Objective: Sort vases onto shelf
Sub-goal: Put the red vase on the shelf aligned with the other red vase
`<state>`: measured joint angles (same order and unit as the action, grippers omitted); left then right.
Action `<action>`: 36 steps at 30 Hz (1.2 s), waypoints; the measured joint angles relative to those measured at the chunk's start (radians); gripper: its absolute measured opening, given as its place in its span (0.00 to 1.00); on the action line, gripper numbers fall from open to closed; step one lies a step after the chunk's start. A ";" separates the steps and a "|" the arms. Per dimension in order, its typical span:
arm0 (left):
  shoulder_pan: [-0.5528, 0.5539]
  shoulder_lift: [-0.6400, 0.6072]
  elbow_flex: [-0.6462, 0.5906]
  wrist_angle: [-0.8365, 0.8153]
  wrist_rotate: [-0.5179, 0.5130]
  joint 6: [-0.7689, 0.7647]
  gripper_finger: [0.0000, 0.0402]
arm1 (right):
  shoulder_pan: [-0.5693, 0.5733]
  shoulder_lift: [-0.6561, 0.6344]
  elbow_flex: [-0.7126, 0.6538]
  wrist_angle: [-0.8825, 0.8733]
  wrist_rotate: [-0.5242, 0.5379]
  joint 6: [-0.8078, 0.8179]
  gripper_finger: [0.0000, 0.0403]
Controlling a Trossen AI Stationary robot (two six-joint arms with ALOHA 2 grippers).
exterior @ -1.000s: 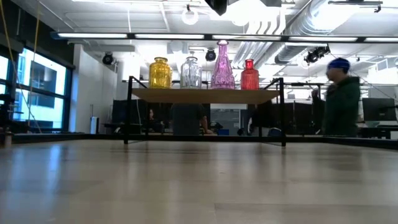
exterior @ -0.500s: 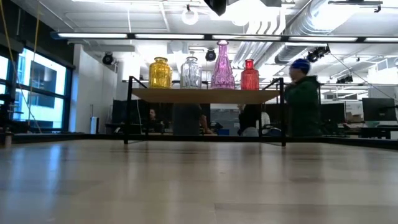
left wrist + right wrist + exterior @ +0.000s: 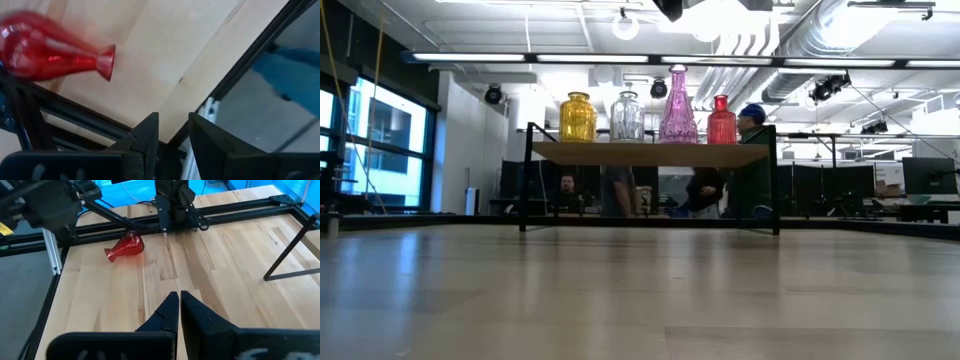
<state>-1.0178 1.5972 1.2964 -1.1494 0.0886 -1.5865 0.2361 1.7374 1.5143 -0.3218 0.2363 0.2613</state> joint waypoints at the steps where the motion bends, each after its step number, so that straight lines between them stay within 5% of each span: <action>1: -0.008 0.014 0.000 0.000 0.001 0.002 0.24 | 0.000 0.000 0.000 0.001 0.000 0.000 0.00; 11: -0.080 0.143 0.000 -0.022 -0.063 0.020 0.24 | 0.000 0.000 0.000 0.005 0.052 0.011 0.00; 18: -0.106 0.193 0.000 -0.153 -0.215 -0.065 0.24 | 0.000 0.000 0.000 0.006 0.053 0.002 0.00; 36: -0.123 0.226 0.000 -0.155 -0.240 -0.062 0.24 | -0.007 0.000 0.000 0.044 0.045 0.000 0.00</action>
<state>-1.1410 1.8231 1.2968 -1.3039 -0.1518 -1.6488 0.2291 1.7374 1.5143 -0.2773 0.2810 0.2615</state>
